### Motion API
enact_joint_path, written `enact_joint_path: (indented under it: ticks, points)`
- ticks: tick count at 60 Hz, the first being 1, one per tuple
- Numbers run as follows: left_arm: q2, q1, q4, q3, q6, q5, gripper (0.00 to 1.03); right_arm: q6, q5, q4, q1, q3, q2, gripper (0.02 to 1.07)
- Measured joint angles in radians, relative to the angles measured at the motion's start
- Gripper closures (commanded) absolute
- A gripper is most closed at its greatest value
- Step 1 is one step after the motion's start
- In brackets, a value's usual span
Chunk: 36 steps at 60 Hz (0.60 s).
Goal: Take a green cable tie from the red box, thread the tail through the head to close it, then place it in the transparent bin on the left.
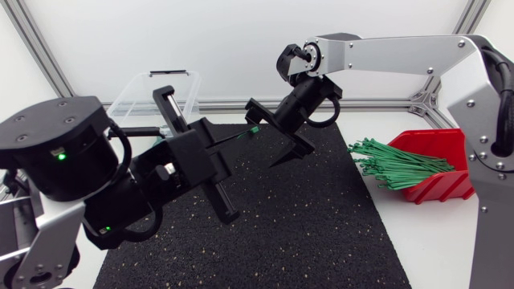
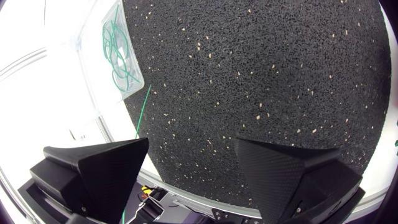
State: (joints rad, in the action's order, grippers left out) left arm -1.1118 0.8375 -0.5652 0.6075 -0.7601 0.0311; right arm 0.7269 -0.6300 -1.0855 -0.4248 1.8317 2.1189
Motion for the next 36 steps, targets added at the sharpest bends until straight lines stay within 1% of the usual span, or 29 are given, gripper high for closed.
enact_joint_path:
  ticks: [16, 30, 36]
  points:
    - [-0.017, -0.005, -0.056, 0.000, 0.000, -0.003, 1.00, 0.047, -0.039, 0.012, 0.008, 0.052, 0.086, 0.07]
    - [-0.040, -0.005, -0.098, 0.000, 0.000, -0.003, 1.00, 0.108, -0.057, 0.008, 0.021, 0.170, 0.118, 0.07]
    - [-0.056, -0.006, -0.114, -0.001, 0.000, -0.003, 1.00, 0.116, -0.085, -0.026, 0.021, 0.222, 0.144, 0.07]
